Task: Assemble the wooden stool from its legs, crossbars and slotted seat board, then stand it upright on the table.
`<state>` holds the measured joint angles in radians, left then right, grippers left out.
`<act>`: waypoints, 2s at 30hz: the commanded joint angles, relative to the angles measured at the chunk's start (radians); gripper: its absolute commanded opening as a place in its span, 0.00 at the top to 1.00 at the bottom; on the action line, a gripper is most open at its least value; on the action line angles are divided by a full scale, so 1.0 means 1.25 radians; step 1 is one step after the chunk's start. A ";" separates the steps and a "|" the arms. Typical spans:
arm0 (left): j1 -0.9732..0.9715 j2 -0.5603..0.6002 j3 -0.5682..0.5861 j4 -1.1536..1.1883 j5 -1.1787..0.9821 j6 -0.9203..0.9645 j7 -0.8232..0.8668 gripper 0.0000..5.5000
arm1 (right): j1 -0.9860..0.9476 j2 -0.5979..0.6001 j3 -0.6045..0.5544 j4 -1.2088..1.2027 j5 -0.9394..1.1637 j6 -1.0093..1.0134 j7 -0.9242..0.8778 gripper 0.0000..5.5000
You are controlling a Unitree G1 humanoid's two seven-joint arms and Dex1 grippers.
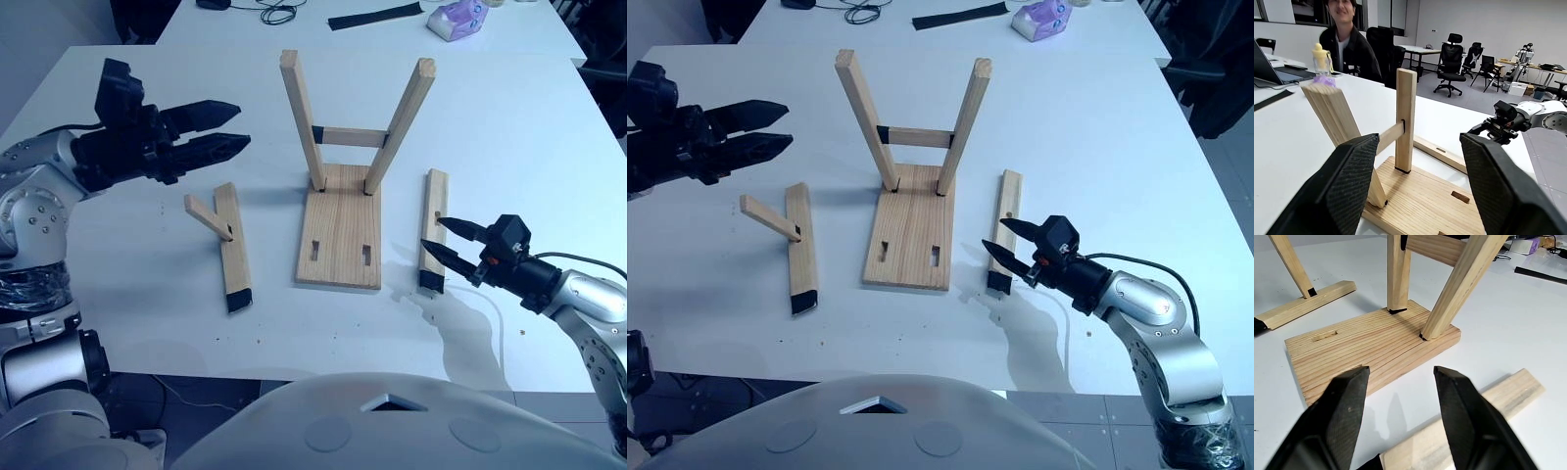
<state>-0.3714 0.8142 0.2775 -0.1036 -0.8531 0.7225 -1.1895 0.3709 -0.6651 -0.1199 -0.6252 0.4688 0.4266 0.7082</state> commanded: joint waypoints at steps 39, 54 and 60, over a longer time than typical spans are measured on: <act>0.189 0.059 -0.229 -0.290 0.182 0.067 0.247 0.44 | 0.026 0.029 -0.012 -0.041 -0.002 -0.003 -0.027 0.56; 0.367 0.111 -0.377 -0.183 0.431 -0.161 0.178 0.44 | 0.056 0.055 0.017 -0.061 -0.025 -0.010 -0.056 0.56; 0.437 0.255 -0.351 -0.157 0.466 -0.271 0.024 0.44 | 0.075 0.066 0.020 -0.067 -0.039 -0.016 -0.073 0.56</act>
<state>0.1566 1.0851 -0.1729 -0.3273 -0.3009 0.4265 -1.1139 0.4601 -0.5893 -0.0966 -0.6997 0.4319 0.4181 0.6274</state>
